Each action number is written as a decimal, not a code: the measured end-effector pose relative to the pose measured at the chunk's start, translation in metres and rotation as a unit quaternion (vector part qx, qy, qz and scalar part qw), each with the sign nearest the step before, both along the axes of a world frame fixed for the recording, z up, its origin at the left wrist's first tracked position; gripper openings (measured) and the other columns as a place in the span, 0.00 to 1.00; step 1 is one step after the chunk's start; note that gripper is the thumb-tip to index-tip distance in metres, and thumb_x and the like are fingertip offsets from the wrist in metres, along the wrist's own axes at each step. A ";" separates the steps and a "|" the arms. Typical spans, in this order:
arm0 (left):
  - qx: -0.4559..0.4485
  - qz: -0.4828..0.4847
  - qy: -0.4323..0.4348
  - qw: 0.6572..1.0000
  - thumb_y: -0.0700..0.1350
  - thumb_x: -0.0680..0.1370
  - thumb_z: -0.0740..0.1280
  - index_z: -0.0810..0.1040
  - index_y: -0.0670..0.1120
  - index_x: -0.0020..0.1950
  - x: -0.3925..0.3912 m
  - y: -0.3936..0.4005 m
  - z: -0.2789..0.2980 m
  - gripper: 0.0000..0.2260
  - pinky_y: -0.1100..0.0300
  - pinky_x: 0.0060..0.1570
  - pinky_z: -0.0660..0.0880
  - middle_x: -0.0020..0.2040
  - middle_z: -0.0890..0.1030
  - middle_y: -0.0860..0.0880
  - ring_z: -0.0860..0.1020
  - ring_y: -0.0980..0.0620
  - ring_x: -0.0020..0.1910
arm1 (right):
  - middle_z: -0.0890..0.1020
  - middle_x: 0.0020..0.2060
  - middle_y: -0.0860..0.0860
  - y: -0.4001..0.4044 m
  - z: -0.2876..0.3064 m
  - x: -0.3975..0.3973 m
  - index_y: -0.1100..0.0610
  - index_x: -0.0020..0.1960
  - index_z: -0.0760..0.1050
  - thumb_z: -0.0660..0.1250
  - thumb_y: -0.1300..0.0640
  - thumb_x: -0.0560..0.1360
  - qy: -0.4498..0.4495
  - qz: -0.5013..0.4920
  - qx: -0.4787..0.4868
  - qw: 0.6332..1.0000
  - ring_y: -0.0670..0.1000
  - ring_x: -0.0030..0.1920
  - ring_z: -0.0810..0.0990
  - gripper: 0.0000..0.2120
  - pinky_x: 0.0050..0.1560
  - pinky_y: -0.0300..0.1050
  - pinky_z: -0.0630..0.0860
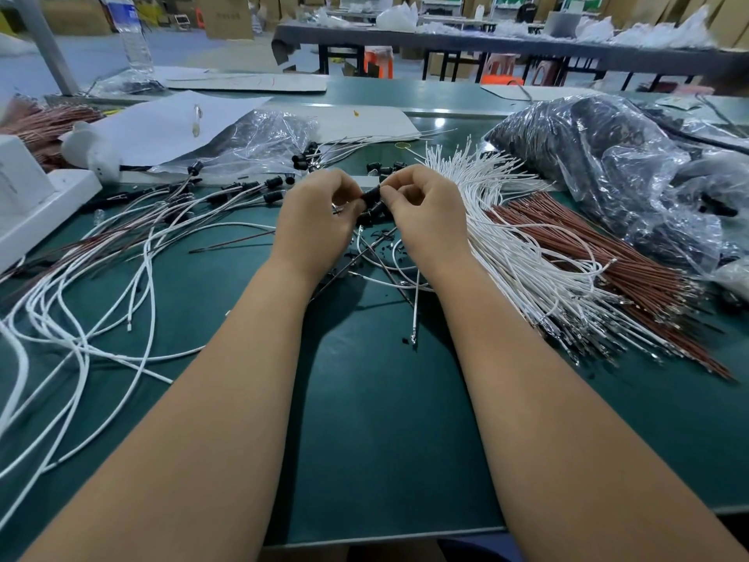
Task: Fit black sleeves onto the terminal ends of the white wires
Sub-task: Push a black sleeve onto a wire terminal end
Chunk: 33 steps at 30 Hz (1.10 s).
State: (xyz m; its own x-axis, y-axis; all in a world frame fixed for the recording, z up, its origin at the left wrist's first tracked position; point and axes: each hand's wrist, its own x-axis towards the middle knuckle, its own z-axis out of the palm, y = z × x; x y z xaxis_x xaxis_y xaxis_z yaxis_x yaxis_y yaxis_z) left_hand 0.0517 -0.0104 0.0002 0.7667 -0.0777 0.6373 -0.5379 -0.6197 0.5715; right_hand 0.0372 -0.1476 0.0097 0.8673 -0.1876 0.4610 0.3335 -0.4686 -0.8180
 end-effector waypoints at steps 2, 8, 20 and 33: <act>0.005 0.007 -0.007 1.000 0.39 0.75 0.69 0.80 0.41 0.47 0.001 0.000 0.000 0.03 0.57 0.47 0.74 0.42 0.80 0.49 0.77 0.50 0.43 | 0.75 0.29 0.43 0.000 0.001 -0.001 0.53 0.42 0.78 0.69 0.61 0.76 -0.009 0.001 0.000 1.000 0.39 0.28 0.71 0.05 0.34 0.34 0.69; 0.011 0.020 -0.016 1.000 0.41 0.75 0.69 0.80 0.41 0.45 -0.001 -0.002 -0.001 0.04 0.54 0.44 0.74 0.38 0.79 0.47 0.77 0.46 0.40 | 0.78 0.34 0.49 0.002 0.001 -0.002 0.55 0.45 0.80 0.69 0.62 0.75 -0.035 -0.010 -0.015 0.999 0.45 0.34 0.74 0.03 0.39 0.40 0.73; 0.008 0.001 -0.024 1.000 0.39 0.73 0.69 0.79 0.40 0.42 0.000 -0.006 -0.001 0.02 0.62 0.38 0.68 0.36 0.77 0.49 0.73 0.51 0.36 | 0.79 0.31 0.46 0.002 0.001 -0.001 0.51 0.40 0.79 0.72 0.60 0.73 -0.041 -0.033 0.042 0.998 0.43 0.32 0.75 0.06 0.36 0.36 0.73; -0.014 0.004 0.008 1.000 0.44 0.76 0.68 0.80 0.42 0.44 -0.003 -0.008 -0.002 0.05 0.58 0.40 0.75 0.41 0.82 0.47 0.78 0.49 0.38 | 0.81 0.35 0.52 0.006 -0.001 -0.002 0.49 0.40 0.79 0.75 0.61 0.68 -0.059 -0.027 0.000 0.998 0.47 0.36 0.78 0.08 0.39 0.39 0.76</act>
State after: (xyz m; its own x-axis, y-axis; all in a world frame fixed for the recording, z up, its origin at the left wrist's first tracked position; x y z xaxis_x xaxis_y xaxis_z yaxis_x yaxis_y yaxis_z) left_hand 0.0486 -0.0182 -0.0016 0.7778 -0.0534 0.6262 -0.5231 -0.6072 0.5981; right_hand 0.0354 -0.1415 0.0089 0.7957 -0.2325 0.5592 0.4012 -0.4893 -0.7743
